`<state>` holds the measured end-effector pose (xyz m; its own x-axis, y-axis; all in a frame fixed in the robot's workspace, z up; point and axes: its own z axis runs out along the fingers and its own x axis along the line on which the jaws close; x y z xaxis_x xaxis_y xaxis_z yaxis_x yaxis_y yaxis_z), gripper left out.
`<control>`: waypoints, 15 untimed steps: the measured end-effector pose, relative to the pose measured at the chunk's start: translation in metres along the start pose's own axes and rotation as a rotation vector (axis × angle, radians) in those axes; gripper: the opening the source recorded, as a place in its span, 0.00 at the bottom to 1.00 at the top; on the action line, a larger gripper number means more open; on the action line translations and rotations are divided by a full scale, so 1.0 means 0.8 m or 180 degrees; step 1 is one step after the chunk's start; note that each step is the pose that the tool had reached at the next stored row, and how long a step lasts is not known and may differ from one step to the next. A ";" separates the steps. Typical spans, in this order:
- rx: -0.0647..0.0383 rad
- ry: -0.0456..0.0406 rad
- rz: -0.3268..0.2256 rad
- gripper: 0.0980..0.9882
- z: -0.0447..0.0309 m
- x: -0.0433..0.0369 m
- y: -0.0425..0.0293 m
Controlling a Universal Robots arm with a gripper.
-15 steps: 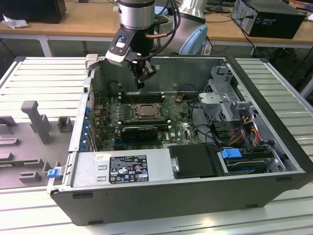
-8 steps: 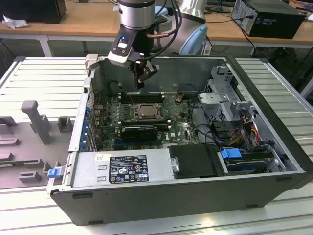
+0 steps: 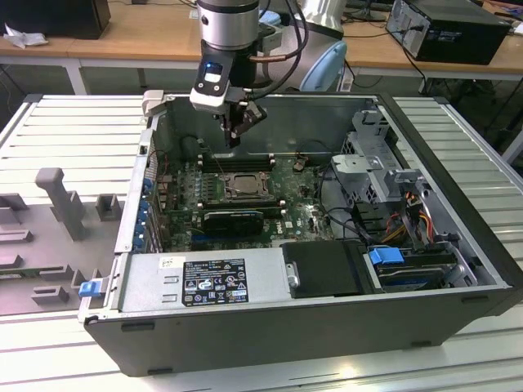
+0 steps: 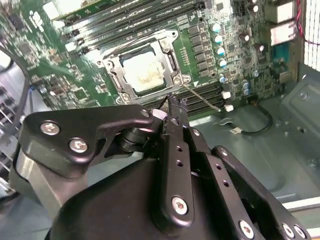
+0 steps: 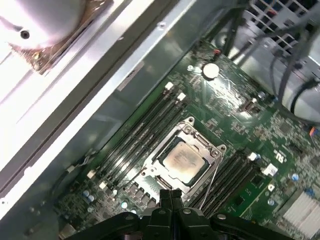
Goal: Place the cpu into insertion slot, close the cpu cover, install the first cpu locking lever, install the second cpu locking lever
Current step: 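Install the first cpu locking lever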
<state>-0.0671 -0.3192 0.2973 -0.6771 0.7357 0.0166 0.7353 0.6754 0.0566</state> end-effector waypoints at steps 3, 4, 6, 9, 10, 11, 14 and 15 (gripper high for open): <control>0.0003 0.0009 -0.0161 0.01 0.0100 0.000 -0.0015; 0.0004 0.0008 -0.0165 0.01 0.0119 0.000 -0.0017; 0.0005 0.0011 -0.0226 0.01 0.0203 0.000 -0.0022; 0.0009 0.0022 -0.0413 0.01 0.0257 0.000 -0.0026; 0.0011 0.0029 -0.0535 0.01 0.0290 -0.001 -0.0027; 0.0013 0.0036 -0.0645 0.01 0.0313 -0.001 -0.0029; 0.0018 0.0046 -0.0849 0.01 0.0340 -0.001 -0.0030; 0.0021 0.0051 -0.0951 0.01 0.0350 -0.001 -0.0031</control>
<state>-0.0677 -0.3199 0.2692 -0.8639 0.5034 0.0158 0.5035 0.8623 0.0548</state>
